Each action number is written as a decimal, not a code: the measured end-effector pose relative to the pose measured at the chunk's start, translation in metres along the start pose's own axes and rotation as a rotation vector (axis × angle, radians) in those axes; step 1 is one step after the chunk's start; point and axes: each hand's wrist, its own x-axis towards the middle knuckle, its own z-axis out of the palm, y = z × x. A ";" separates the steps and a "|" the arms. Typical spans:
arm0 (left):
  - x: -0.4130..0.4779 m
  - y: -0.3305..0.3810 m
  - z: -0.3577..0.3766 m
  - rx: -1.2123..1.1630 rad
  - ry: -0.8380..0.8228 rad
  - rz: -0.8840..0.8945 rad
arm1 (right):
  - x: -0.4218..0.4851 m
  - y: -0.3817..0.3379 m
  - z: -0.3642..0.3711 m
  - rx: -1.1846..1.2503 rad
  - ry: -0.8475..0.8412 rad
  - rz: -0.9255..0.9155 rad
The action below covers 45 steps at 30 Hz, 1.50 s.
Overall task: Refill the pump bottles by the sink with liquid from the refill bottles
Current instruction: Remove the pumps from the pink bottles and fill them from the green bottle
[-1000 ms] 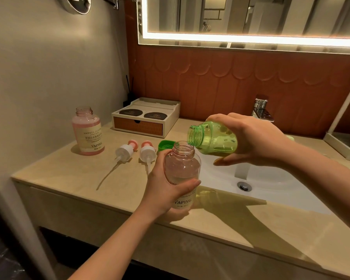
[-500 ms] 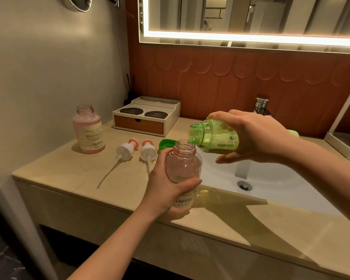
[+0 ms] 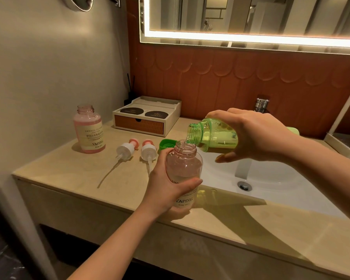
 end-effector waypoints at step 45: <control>-0.001 0.003 0.000 -0.013 -0.006 -0.006 | 0.000 0.002 -0.010 -0.111 -0.021 -0.041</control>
